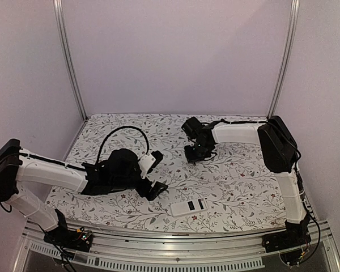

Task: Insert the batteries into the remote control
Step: Pick up the battery at the center of the board, then pass from the right arm to the left

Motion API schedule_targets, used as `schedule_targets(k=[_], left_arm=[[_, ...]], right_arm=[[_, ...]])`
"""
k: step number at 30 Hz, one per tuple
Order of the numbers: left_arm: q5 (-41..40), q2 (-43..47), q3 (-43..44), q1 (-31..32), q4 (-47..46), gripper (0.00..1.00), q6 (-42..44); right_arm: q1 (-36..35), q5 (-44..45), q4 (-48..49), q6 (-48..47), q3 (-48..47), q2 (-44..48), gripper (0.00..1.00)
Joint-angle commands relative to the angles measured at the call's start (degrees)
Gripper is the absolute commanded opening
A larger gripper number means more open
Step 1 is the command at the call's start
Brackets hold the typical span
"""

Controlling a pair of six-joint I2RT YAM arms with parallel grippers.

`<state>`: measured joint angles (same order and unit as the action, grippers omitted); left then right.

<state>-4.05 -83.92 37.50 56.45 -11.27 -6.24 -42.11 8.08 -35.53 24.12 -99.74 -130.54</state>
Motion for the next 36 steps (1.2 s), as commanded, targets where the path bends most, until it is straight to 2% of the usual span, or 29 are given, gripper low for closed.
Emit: schedule_targets(k=[1, 6, 15, 20, 24, 31, 36], left_arm=[[-1.6, 2.4, -0.7, -0.4, 0.3, 0.97, 0.0], [-3.5, 4.6, -0.5, -0.4, 1.0, 0.95, -0.8], [-3.1, 13.6, 1.4, 0.3, 2.2, 0.86, -0.8], [-2.5, 17.5, 4.2, 2.6, 2.9, 0.83, -0.8], [-1.8, 18.4, 7.6, 6.8, 3.4, 0.8, 1.5], [-2.0, 19.3, 11.5, 12.5, -0.5, 0.76, 4.3], [-5.0, 20.6, 11.3, 12.8, -3.2, 0.7, 4.2]], right_arm=[[-0.5, -1.7, -1.4, -2.3, 2.0, 4.2, 0.0], [-0.9, -4.9, 7.4, -4.8, 8.0, 15.5, 0.0], [-10.7, -13.8, 40.0, -14.9, 28.9, 46.0, 0.0], [-13.1, -20.2, 45.4, -14.9, 31.2, 51.9, 0.0], [-16.2, -23.7, 48.4, -18.1, 31.6, 54.7, 0.0], [-18.6, -25.3, 51.0, -20.9, 31.8, 57.5, 0.0], [-18.9, -25.6, 51.1, -20.7, 32.3, 58.0, 0.0]])
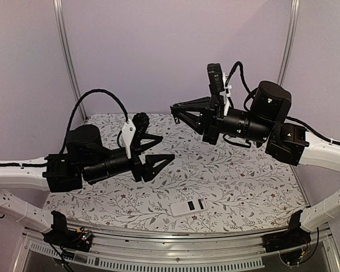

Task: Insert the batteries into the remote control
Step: Pass from the right arm to the left

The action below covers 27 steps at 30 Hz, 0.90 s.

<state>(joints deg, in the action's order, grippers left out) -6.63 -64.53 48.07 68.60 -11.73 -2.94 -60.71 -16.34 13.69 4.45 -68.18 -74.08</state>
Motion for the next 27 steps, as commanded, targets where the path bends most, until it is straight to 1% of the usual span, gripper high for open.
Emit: schedule_targets(k=[1, 4, 9, 11, 15, 18, 20, 24, 27], left_arm=[[-2.9, 1.3, 0.8, 0.7, -3.3, 0.68, 0.8], [-2.1, 1.5, 0.9, 0.7, -5.0, 0.66, 0.9], [0.0, 1.0, 1.1, 0.7, -6.7, 0.65, 0.2], [0.5, 0.8, 1.3, 0.7, -7.5, 0.67, 0.1], [2.4, -0.1, 2.4, 0.9, -9.1, 0.75, -0.2], [3.5, -1.3, 3.5, 1.2, -10.1, 0.76, -0.1], [3.4, -2.1, 4.0, 1.2, -10.9, 0.75, 0.0], [3.6, -2.8, 5.0, 1.4, -12.9, 0.69, 0.3], [2.7, -2.6, 5.2, 1.4, -12.0, 0.65, 1.0]], right_arm=[[-0.3, -1.2, 1.9, -1.0, 1.0, 1.7, 0.0], [-0.5, -1.4, 2.5, -0.8, 1.3, 1.6, 0.0], [-0.6, -2.9, 3.1, -0.9, 1.7, 1.6, 0.0], [-0.6, -4.0, 3.2, -1.1, 2.0, 1.4, 0.0], [-0.6, -6.9, 3.6, -1.3, 2.1, 1.2, 0.0], [-0.6, -6.7, 3.7, -1.2, 2.2, 1.0, 0.0], [-0.6, -5.8, 3.9, -0.9, 2.4, 1.3, 0.0], [-0.6, -3.0, 4.3, 0.4, 2.8, 1.5, 0.0], [-0.6, -2.0, 3.0, 1.0, 2.7, 1.9, 0.0]])
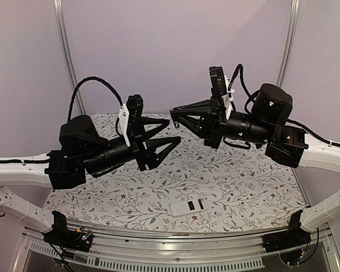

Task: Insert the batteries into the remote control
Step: Pass from the right arm to the left

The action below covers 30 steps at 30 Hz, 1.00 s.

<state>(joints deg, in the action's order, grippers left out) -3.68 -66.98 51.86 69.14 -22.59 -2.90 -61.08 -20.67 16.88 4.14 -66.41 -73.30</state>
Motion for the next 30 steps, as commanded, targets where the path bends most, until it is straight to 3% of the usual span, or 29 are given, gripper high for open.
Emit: schedule_targets(k=[1, 8, 13, 16, 19, 23, 30], left_arm=[[-0.7, 0.1, 1.5, 0.8, 0.0, 0.65, 1.4], [-9.6, 2.3, 0.2, 1.1, 14.5, 0.74, 7.3], [-19.5, 3.0, -2.9, 2.9, 19.2, 0.81, 17.5], [-23.5, 2.3, -5.8, 5.8, 16.4, 0.81, 27.2], [-28.9, 0.2, -11.1, 9.5, 6.8, 0.81, 40.3], [-34.2, -5.2, -18.2, 12.2, -13.5, 0.81, 59.5], [-33.3, -17.5, -24.2, 12.3, -52.5, 0.81, 83.6]], right_arm=[[-0.2, 3.3, -1.6, 1.5, 0.6, 1.2, 0.0], [2.8, 11.2, -28.8, 5.8, -9.3, -2.0, 0.0], [7.0, 9.6, -34.9, 15.8, -6.7, -2.8, 0.0], [7.9, 9.5, -35.8, 19.7, -4.3, -2.8, 0.0], [8.7, 9.9, -36.7, 24.5, -3.1, -3.4, 0.0], [9.7, 9.9, -36.7, 32.1, -1.4, -4.3, 0.0], [9.7, 8.0, -32.9, 39.5, 1.3, -5.0, 0.0]])
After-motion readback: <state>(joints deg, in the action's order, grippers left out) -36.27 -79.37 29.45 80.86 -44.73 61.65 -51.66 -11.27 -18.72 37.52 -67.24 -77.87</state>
